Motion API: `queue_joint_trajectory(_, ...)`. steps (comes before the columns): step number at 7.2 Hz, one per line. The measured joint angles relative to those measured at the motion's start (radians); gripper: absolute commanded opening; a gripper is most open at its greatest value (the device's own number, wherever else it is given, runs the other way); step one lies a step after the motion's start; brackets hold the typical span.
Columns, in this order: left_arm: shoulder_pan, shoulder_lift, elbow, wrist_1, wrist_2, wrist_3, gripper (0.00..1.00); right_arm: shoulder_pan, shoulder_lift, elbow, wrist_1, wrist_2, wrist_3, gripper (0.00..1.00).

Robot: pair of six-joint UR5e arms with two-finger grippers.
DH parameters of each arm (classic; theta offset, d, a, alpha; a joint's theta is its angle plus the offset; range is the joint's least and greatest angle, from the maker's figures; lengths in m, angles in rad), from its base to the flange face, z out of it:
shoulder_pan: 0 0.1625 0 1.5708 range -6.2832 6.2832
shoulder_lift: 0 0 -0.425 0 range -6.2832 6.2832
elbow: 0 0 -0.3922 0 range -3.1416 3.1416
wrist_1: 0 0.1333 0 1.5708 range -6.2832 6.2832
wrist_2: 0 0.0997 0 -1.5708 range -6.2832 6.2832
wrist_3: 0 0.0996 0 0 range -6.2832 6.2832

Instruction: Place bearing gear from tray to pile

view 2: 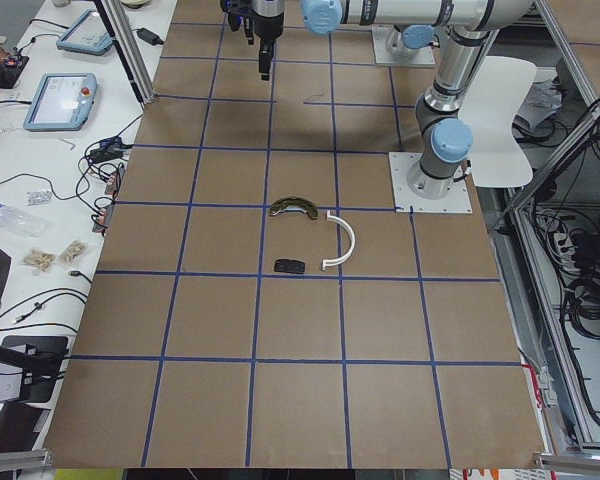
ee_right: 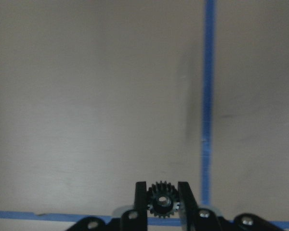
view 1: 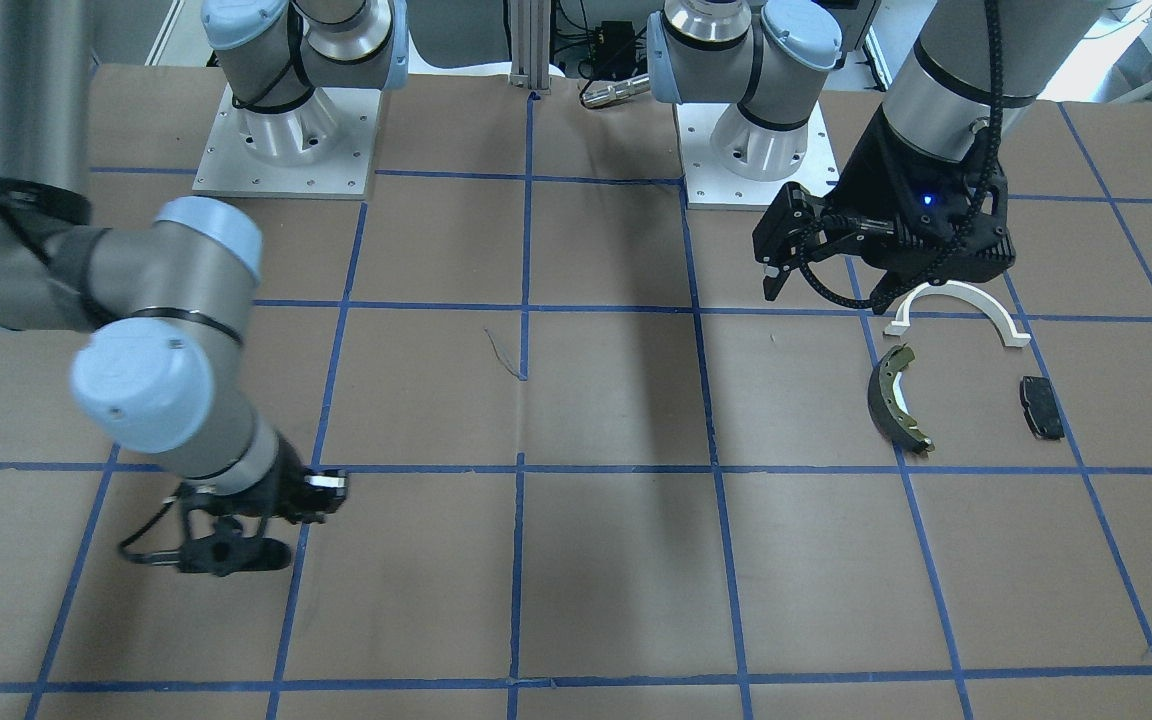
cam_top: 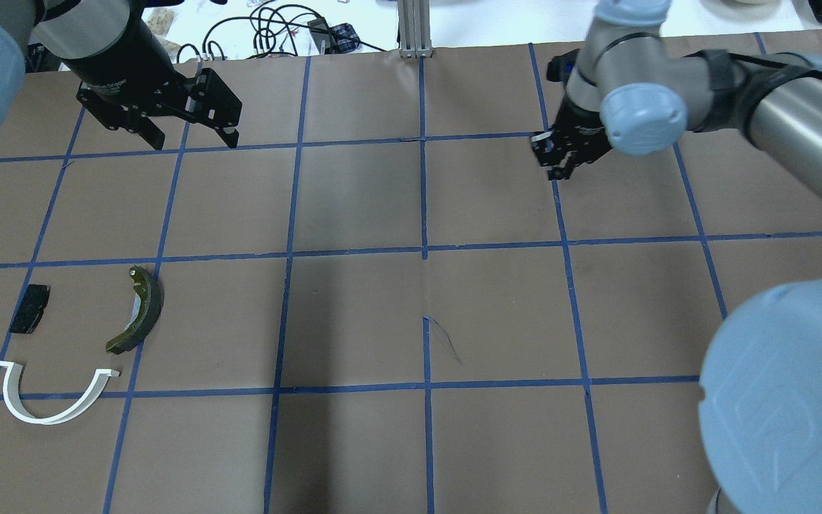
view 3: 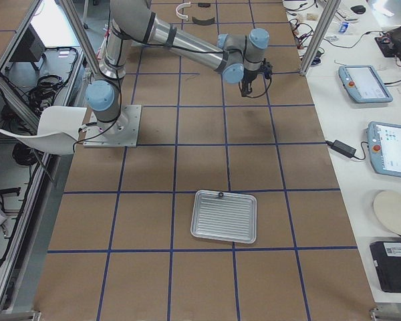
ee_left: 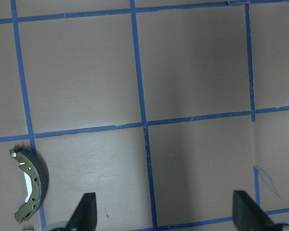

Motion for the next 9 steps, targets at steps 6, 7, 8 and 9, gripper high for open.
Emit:
queue_joint_trajectory(6,0.001,-0.004,0.002,0.002,-0.001,-0.001,1.0,0.392,0.019,0.13,-0.205,0.023,0.411,1.0)
queue_joint_trajectory(7,0.001,-0.004,0.002,0.003,-0.001,-0.001,1.0,0.374,0.009,0.134,-0.207,0.012,0.358,1.0)
queue_joint_trajectory(8,0.001,-0.005,0.004,0.003,-0.001,-0.001,1.0,0.31,-0.014,0.13,-0.199,0.004,0.267,1.0)
queue_joint_trajectory(9,0.001,-0.007,0.004,0.003,-0.001,-0.001,1.0,0.201,-0.041,0.125,-0.174,0.001,0.137,1.0)
